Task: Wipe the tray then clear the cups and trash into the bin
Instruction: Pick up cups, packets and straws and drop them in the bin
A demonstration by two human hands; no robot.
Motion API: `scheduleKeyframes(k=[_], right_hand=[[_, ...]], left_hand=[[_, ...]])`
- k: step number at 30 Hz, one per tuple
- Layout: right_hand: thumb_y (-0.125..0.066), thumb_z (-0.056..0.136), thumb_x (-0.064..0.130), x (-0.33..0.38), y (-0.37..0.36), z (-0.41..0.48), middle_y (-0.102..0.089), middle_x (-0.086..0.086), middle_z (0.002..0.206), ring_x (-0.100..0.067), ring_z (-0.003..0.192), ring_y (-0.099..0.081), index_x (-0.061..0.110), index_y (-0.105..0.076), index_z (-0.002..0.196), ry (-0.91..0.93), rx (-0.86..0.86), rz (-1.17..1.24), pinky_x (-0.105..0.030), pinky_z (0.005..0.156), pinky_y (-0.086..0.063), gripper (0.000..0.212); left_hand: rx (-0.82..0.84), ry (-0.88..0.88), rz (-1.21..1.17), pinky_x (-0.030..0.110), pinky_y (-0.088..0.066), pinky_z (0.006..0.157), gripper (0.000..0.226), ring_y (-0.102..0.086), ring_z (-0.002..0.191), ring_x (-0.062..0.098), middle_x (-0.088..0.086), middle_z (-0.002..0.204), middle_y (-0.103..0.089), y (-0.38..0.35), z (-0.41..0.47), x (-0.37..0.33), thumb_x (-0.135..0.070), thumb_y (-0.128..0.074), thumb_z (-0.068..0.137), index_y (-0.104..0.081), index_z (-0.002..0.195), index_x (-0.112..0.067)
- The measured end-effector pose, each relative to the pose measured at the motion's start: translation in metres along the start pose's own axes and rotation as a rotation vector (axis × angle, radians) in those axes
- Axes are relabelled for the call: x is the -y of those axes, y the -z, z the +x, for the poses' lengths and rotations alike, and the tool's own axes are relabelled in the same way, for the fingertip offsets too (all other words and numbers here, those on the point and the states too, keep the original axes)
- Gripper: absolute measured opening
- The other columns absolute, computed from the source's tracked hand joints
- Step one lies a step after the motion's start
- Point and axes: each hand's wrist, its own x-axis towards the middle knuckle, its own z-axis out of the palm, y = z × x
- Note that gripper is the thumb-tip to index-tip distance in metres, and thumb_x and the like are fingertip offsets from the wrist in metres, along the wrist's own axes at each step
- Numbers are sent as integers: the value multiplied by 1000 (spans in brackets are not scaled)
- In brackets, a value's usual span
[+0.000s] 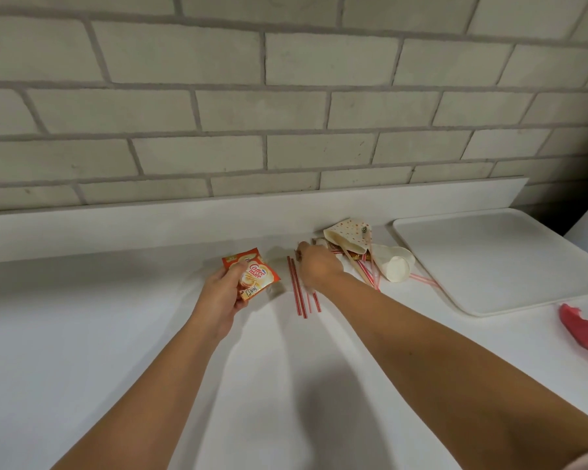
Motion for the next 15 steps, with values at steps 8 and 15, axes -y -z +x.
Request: scheduleKeyframes(k=[8,15], right_hand=[[-54,81,4,-27,27,-3,-52,-3,68,-16,63,-54,10,-50,68,-76,-10,126,-24,51,-41,15],[-49,83,4,-30,56,-10,-42,-1,58,-10,53,-39,12,-37,57,-75,21,232,-19,45,-29,30]], left_hand=[[9,-11,-19,24,-46,68,17,-62,83,17,2,90,-67,2,-1,1,-21,-51,94,-59,107,-13],[-2,-11,-29,23,-45,64,20,-63,84,20,3,90,-67,7,1,-2,-22,-52,95,-57,111,-12]])
